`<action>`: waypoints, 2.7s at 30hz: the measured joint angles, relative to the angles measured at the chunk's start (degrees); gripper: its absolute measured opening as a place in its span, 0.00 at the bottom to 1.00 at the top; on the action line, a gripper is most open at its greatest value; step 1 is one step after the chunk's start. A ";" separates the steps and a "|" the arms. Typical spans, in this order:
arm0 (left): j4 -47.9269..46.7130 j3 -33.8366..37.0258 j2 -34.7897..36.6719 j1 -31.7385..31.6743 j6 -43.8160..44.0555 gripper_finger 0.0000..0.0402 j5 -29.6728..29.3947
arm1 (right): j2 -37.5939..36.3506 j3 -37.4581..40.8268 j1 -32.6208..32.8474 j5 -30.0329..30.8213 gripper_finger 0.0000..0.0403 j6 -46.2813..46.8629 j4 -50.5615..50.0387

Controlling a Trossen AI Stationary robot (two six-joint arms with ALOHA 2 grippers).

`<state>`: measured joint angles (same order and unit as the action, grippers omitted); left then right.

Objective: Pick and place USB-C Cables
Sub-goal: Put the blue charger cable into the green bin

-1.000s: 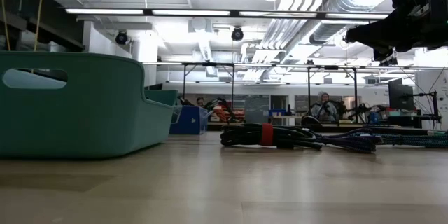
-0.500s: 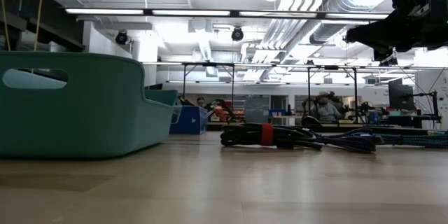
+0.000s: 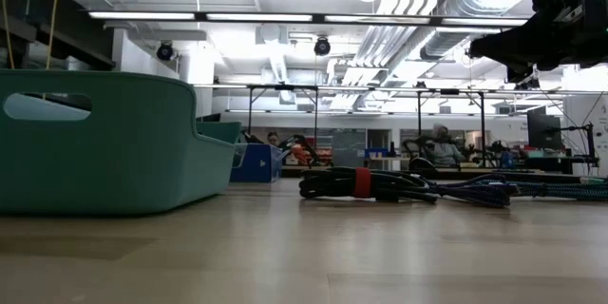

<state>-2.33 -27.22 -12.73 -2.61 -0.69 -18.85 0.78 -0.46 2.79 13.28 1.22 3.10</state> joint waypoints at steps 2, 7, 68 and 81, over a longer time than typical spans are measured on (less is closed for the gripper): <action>-0.02 0.00 -0.12 0.00 0.02 0.58 0.00 | 0.01 -0.01 0.00 0.01 0.00 -0.01 -0.01; 0.02 0.00 -1.65 0.00 0.63 0.58 0.39 | -0.01 -0.01 0.00 0.00 0.00 -0.01 0.02; 36.87 -5.92 -49.83 -3.61 0.00 0.58 16.54 | -0.01 0.01 0.00 0.02 0.00 0.28 0.00; 36.92 -5.92 -49.83 -3.61 0.48 0.58 16.52 | 0.01 -0.01 0.00 0.02 0.02 0.88 -0.01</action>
<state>34.59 -33.15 -62.57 -6.22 -0.21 -2.33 0.80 -0.47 2.79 13.30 2.10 3.09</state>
